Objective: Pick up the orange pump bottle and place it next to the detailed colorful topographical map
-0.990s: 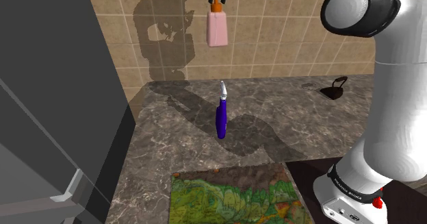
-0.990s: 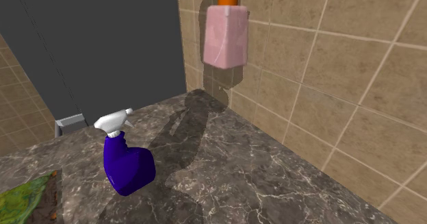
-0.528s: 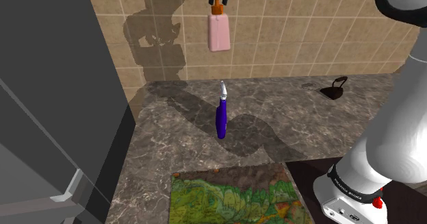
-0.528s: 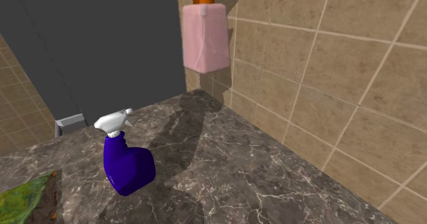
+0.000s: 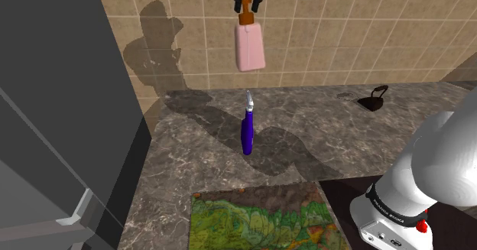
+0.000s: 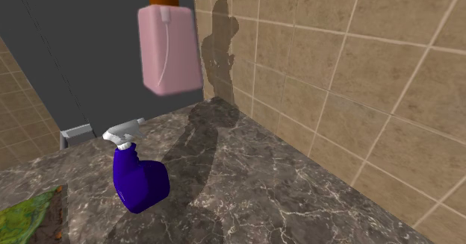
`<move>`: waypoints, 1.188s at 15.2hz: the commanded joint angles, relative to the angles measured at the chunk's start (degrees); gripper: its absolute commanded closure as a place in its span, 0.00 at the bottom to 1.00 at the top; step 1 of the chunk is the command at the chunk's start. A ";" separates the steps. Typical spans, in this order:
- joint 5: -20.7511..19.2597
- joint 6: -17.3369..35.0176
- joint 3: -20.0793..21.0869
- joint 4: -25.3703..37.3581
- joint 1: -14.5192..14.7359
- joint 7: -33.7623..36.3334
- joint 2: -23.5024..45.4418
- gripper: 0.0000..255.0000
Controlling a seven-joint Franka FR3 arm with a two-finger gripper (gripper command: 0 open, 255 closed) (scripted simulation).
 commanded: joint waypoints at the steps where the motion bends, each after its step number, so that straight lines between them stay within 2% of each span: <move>1: -0.13 0.12 1.06 -3.01 0.86 1.98 -2.87 1.00; 9: 0.55 -0.08 6.39 -13.49 4.24 10.49 -13.49 1.00; 18: 3.03 -2.19 13.64 -19.49 8.02 20.82 -21.70 1.00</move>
